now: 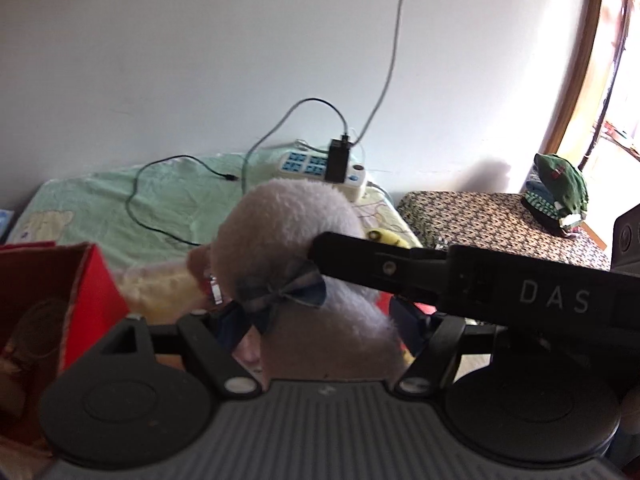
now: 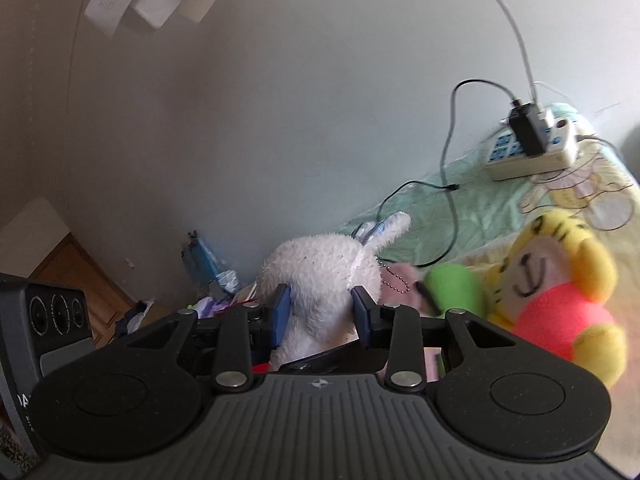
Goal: Organize objects
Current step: 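Carry the white bunny with the right gripper and lower it into the red box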
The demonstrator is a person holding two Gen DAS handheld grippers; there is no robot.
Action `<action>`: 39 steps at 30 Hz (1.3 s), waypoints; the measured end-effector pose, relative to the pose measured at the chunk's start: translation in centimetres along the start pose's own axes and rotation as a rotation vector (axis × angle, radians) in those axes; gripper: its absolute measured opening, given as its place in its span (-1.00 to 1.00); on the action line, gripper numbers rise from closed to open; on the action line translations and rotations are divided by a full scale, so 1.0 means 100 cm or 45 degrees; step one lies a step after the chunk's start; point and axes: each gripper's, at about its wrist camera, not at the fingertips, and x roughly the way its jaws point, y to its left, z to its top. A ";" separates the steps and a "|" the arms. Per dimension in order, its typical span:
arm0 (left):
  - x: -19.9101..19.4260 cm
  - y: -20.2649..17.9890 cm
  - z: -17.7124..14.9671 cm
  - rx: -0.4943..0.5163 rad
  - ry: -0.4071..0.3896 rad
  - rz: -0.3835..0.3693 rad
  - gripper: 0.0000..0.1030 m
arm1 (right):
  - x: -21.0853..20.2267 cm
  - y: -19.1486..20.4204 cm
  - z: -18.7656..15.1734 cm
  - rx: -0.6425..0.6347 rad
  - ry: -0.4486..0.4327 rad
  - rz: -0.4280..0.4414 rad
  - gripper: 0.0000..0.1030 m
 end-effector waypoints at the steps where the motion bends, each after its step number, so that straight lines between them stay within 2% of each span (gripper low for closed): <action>1: -0.006 0.005 -0.003 -0.008 -0.008 0.020 0.40 | 0.004 0.005 -0.003 -0.008 0.009 0.017 -0.29; 8: -0.046 0.051 -0.020 -0.073 -0.065 0.156 0.40 | 0.046 0.050 -0.020 -0.093 0.082 0.115 -0.29; 14: -0.075 0.106 -0.032 -0.101 -0.093 0.215 0.40 | 0.094 0.092 -0.038 -0.144 0.121 0.156 -0.29; 24: -0.107 0.223 -0.051 -0.025 -0.043 0.301 0.40 | 0.175 0.154 -0.086 -0.031 0.182 0.161 -0.29; 30: -0.106 0.284 -0.053 0.030 0.026 0.316 0.40 | 0.219 0.173 -0.108 0.036 0.206 0.138 -0.28; 35: -0.088 0.315 -0.049 0.082 0.087 0.347 0.40 | 0.249 0.176 -0.114 0.092 0.231 0.096 -0.28; 39: -0.078 0.335 -0.049 0.093 0.126 0.378 0.40 | 0.272 0.184 -0.122 0.077 0.253 0.051 -0.26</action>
